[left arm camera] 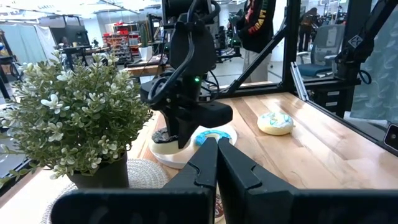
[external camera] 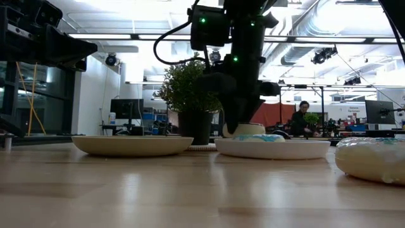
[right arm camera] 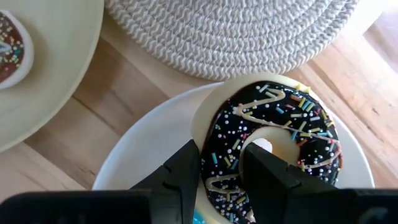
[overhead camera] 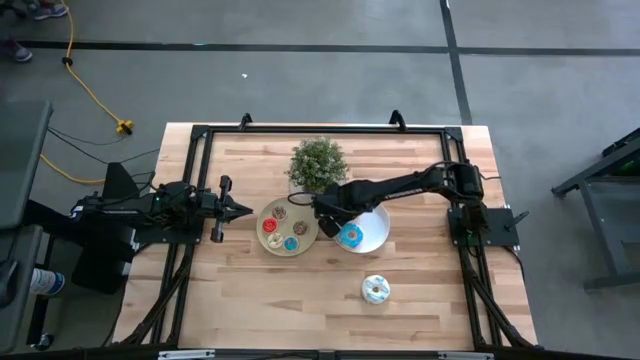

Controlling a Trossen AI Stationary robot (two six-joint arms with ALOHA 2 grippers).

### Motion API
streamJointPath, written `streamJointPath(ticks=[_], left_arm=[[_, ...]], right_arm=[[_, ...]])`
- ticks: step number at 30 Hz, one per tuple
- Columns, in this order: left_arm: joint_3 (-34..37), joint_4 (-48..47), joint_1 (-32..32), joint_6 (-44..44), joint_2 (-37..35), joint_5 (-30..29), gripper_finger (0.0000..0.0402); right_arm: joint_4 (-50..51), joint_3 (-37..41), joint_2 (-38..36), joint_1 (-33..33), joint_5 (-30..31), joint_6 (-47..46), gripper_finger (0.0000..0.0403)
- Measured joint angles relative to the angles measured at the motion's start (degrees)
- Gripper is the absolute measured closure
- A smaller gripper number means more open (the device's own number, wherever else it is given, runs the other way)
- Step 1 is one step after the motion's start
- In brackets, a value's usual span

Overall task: Pick & Place donuts
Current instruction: Put the large black donut on the white plate

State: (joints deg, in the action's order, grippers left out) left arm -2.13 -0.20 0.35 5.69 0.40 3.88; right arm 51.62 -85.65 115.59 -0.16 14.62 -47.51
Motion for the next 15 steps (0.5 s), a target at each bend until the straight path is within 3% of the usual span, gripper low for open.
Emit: streamJointPath(ticks=[15], left_arm=[[0.0,0.0,0.0,0.0,0.0,0.0,0.0401]], right_arm=[[-4.1,4.5,0.0,0.0,-3.2,0.0,0.0295]])
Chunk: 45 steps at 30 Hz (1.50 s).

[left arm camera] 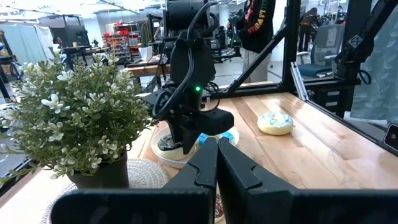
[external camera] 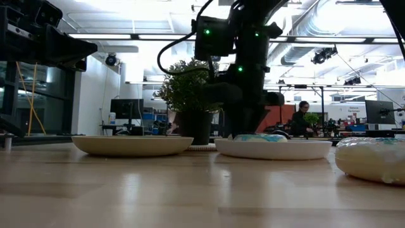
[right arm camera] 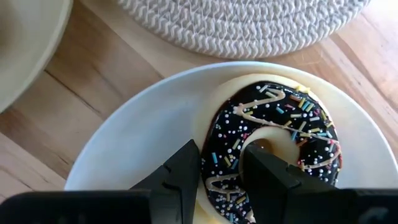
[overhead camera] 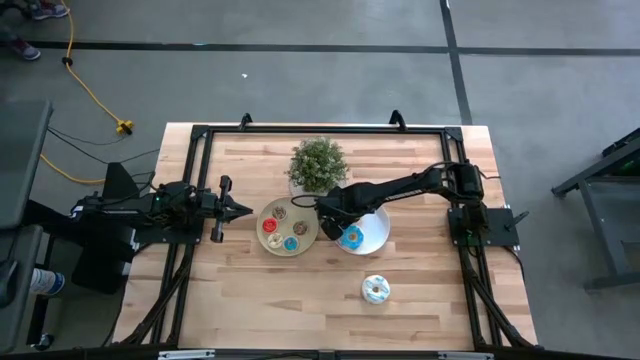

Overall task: Pick & Place donuts
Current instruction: Put the large black donut on the white plate, then put the large white donut on the white plate

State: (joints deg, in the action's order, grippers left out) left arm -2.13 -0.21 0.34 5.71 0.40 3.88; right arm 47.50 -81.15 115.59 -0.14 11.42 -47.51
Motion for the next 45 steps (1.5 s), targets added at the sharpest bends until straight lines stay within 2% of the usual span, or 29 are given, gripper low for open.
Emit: streamJointPath(ticks=[12,22,27,45], left_arm=[[0.0,0.0,0.0,0.0,0.0,0.0,0.0401],[0.0,0.0,0.0,0.0,0.0,0.0,0.0401],[0.0,0.0,0.0,0.0,0.0,0.0,0.0401],[0.0,0.0,0.0,0.0,0.0,0.0,0.0401]], right_arm=[[-1.2,0.0,0.0,0.0,-0.7,6.0,0.0287],[-1.6,0.0,0.0,0.0,-0.5,6.0,0.0194],[-1.8,-0.1,0.0,0.0,-1.7,6.1,0.0167],[-0.2,-0.1,-2.1,0.0,-3.0,6.6,0.0159]])
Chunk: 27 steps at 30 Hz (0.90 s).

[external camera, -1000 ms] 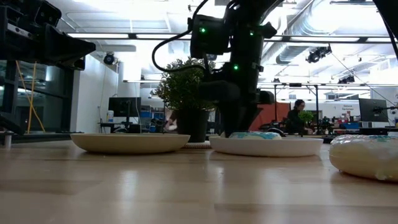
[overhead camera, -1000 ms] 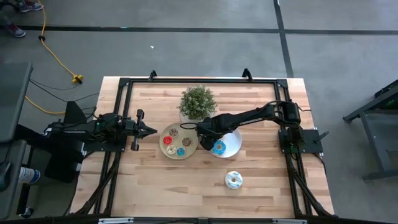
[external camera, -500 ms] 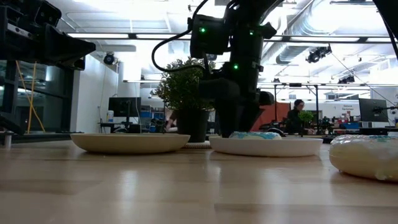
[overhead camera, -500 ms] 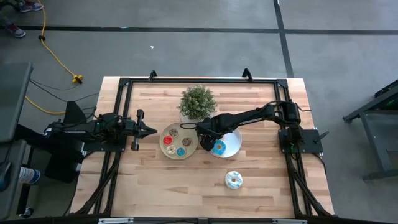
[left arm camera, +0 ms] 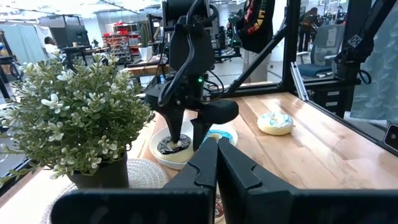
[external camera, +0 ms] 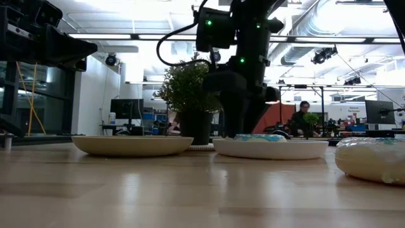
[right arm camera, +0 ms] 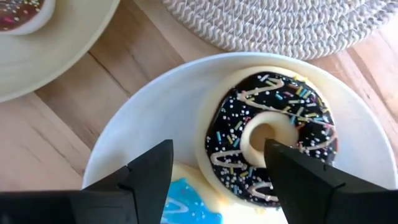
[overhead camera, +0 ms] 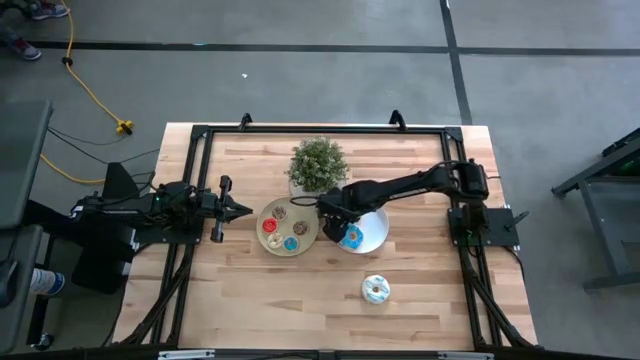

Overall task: Pick & Place donuts
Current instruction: Put the large white donut on the white plate

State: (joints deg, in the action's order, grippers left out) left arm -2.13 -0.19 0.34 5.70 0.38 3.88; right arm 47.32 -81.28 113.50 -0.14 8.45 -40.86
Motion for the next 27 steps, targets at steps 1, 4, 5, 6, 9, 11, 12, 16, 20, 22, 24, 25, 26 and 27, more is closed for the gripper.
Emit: streamJointPath(ticks=[1,4,5,6,9,11,12,16,20,22,24,25,26,27], left_arm=[[0.0,0.0,0.0,0.0,0.0,0.0,0.0401],[0.0,0.0,0.0,0.0,0.0,0.0,0.0401],[0.0,0.0,0.0,0.0,0.0,0.0,0.0401],[0.0,0.0,0.0,0.0,0.0,0.0,0.0401],[0.0,0.0,0.0,0.0,0.0,0.0,0.0401],[0.0,0.0,0.0,0.0,0.0,0.0,0.0401],[0.0,0.0,0.0,0.0,0.0,0.0,0.0401],[0.0,0.0,0.0,0.0,0.0,0.0,0.0401],[0.0,0.0,0.0,0.0,0.0,0.0,0.0401],[0.0,0.0,0.0,0.0,0.0,0.0,0.0401],[0.0,0.0,0.0,0.0,0.0,0.0,0.0401],[0.0,0.0,0.0,0.0,0.0,0.0,0.0401],[0.0,0.0,0.0,0.0,0.0,0.0,0.0401],[0.0,0.0,0.0,0.0,0.0,0.0,0.0401]], right_arm=[[0.2,0.0,-0.3,0.0,0.1,0.0,0.0159],[0.4,0.0,-1.0,0.0,0.4,0.1,0.0159],[0.4,0.0,-1.1,0.0,0.3,0.5,0.0159],[0.5,0.0,-1.1,0.0,0.2,0.8,0.0159],[0.5,0.0,-1.2,0.0,-0.4,1.1,0.0159],[0.4,0.0,-1.4,0.0,-0.6,1.1,0.0159],[0.3,0.0,-1.6,0.0,-0.6,1.1,0.0159],[0.4,0.0,-3.2,-0.2,-0.4,2.1,0.0159],[1.1,0.0,-5.1,-0.6,0.2,2.4,0.0159],[1.3,0.0,-6.0,-0.9,-0.1,2.4,0.0159],[1.4,0.0,-7.2,-1.6,-0.1,2.4,0.0159],[1.4,0.0,-8.0,-2.0,-0.2,2.4,0.0159],[1.4,0.0,-8.9,-2.4,-0.3,2.4,0.0159],[1.4,0.0,-9.5,-2.8,-0.3,2.4,0.0159]])
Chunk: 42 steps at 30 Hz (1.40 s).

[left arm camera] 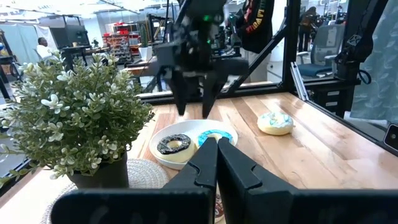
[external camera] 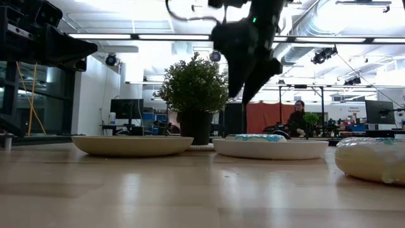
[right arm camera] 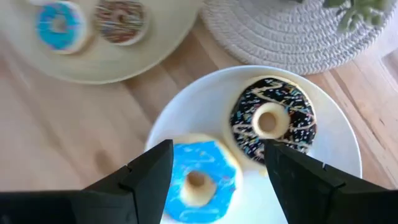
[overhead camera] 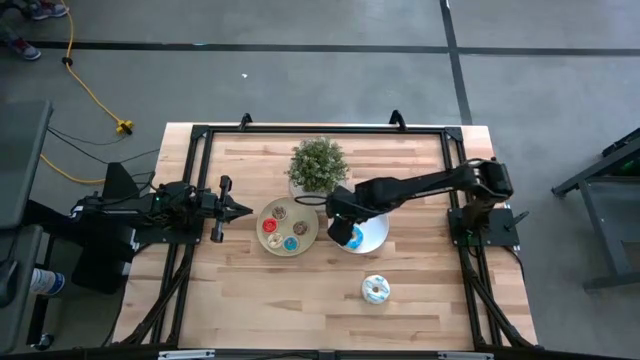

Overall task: Pick & Place donuts
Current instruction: Put the large white donut on the white plate

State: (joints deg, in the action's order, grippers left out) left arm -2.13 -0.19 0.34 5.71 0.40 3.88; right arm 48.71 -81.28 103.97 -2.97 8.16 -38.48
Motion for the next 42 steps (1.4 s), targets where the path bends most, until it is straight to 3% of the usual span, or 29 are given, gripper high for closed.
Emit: streamJointPath(ticks=[18,28,36,42], left_arm=[[0.0,0.0,0.0,0.0,0.0,0.0,0.0401],[0.0,0.0,0.0,0.0,0.0,0.0,0.0401],[0.0,0.0,0.0,0.0,0.0,0.0,0.0401],[0.0,0.0,0.0,0.0,0.0,0.0,0.0401]], right_arm=[[0.9,0.0,-12.5,-11.9,0.0,1.9,0.0159],[3.0,0.0,-18.4,-26.3,0.2,7.6,0.0159],[6.2,0.0,-18.9,-39.1,0.1,13.4,0.0159],[10.1,0.0,-17.6,-47.6,3.5,21.6,0.0159]])
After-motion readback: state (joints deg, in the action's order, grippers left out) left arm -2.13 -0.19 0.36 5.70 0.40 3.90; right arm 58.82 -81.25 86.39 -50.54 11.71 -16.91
